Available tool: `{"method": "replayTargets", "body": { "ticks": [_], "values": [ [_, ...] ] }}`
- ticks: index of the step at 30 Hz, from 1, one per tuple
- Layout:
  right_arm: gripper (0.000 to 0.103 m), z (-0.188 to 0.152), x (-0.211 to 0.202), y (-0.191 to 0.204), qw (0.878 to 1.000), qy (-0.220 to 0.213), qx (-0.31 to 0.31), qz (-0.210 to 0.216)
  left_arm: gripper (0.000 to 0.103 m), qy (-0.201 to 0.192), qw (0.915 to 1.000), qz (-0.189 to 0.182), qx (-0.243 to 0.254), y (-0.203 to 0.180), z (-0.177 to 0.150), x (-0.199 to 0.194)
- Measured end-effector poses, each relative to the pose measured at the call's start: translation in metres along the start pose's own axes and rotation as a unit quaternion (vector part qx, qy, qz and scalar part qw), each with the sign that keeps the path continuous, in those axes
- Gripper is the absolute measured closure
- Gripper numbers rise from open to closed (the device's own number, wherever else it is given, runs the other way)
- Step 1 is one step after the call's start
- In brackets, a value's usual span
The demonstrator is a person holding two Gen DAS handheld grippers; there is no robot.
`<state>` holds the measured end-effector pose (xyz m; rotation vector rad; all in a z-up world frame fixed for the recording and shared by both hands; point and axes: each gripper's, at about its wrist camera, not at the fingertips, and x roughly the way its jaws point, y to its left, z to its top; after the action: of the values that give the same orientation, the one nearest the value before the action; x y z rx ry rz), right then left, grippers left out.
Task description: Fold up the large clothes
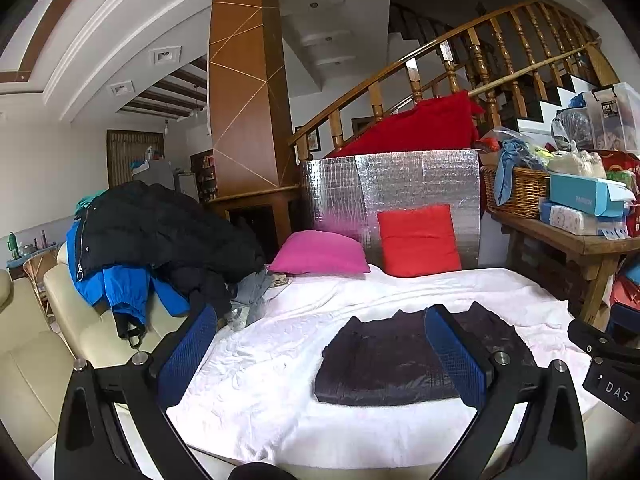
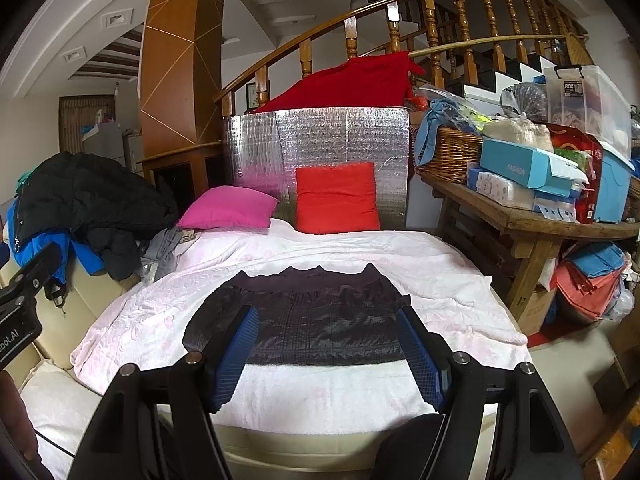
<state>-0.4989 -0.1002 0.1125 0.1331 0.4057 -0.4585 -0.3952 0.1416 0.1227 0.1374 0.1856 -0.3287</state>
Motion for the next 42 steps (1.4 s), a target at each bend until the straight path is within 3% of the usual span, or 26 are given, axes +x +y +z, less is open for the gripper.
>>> {"method": "replayTargets", "body": {
  "ticks": [42],
  "values": [
    [0.028,-0.0007,0.0061,-0.0004,1.000,0.003,-0.003,0.003,0.000,0.010,0.9999,-0.002,0.003,0.0009,-0.0057,0.0054]
  ]
}}
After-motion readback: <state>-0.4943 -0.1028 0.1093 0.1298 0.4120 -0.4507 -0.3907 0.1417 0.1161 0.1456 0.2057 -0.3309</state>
